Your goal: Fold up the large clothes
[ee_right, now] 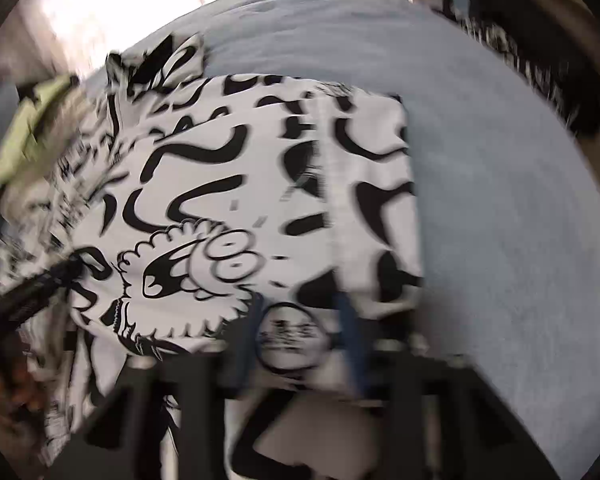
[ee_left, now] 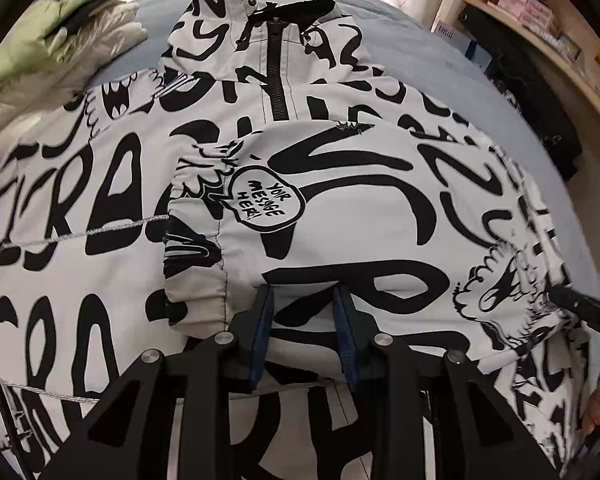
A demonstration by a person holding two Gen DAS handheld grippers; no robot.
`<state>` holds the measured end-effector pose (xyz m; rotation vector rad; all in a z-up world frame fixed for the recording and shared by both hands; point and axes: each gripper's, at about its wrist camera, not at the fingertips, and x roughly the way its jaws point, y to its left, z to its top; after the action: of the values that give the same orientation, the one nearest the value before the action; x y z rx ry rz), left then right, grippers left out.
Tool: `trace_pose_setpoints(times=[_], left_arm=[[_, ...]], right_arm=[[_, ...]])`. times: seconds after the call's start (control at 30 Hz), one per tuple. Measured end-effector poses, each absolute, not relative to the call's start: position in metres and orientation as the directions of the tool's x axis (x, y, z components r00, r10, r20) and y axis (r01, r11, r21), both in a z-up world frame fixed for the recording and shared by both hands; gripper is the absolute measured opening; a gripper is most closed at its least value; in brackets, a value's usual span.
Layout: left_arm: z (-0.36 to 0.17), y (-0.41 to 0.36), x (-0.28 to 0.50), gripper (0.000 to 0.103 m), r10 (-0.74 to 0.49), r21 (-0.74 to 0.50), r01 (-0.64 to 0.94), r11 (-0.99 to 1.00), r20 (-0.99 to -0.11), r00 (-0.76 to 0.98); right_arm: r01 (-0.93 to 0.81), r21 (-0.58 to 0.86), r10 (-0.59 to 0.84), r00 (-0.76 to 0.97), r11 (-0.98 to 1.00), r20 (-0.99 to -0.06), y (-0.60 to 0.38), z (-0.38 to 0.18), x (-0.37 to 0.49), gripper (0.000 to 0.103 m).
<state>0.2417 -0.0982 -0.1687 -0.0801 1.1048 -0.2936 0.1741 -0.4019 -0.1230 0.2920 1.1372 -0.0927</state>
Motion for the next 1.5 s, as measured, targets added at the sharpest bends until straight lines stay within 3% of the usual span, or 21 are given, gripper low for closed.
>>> trace_pose_setpoints(times=[0.07, 0.2, 0.27, 0.33, 0.37, 0.77, 1.5], left_arm=[[-0.168, -0.095, 0.245, 0.03, -0.264, -0.201, 0.188, 0.961, -0.869, 0.418], [-0.166, -0.102, 0.243, 0.031, -0.211, -0.146, 0.18, 0.973, -0.88, 0.425], [-0.163, -0.106, 0.24, 0.037, -0.195, -0.125, 0.184, 0.975, -0.88, 0.434], [-0.158, -0.106, 0.236, 0.054, -0.189, -0.12, 0.177, 0.977, -0.873, 0.45], [-0.155, -0.106, 0.233, 0.056, -0.185, -0.118, 0.17, 0.978, -0.867, 0.464], [-0.121, -0.1, 0.197, 0.057, -0.192, -0.117, 0.168, 0.979, -0.816, 0.545], [-0.085, -0.049, 0.106, 0.057, -0.182, -0.074, 0.211, 0.975, -0.812, 0.554]], right_arm=[[0.233, 0.181, 0.068, 0.425, 0.955, -0.903, -0.408, -0.119, 0.169, 0.013], [0.238, 0.131, 0.018, 0.425, 0.962, -0.905, -0.405, -0.117, 0.162, 0.02], [0.238, 0.128, 0.014, 0.427, 0.963, -0.904, -0.398, -0.118, 0.162, 0.027], [0.24, 0.131, 0.016, 0.43, 0.962, -0.903, -0.387, -0.116, 0.165, 0.036], [0.241, 0.128, 0.012, 0.432, 0.962, -0.902, -0.385, -0.114, 0.165, 0.037], [0.256, 0.171, 0.035, 0.461, 0.952, -0.886, -0.369, -0.093, 0.141, 0.04], [0.145, 0.186, 0.089, 0.506, 0.972, -0.858, -0.276, -0.07, 0.093, 0.04]])
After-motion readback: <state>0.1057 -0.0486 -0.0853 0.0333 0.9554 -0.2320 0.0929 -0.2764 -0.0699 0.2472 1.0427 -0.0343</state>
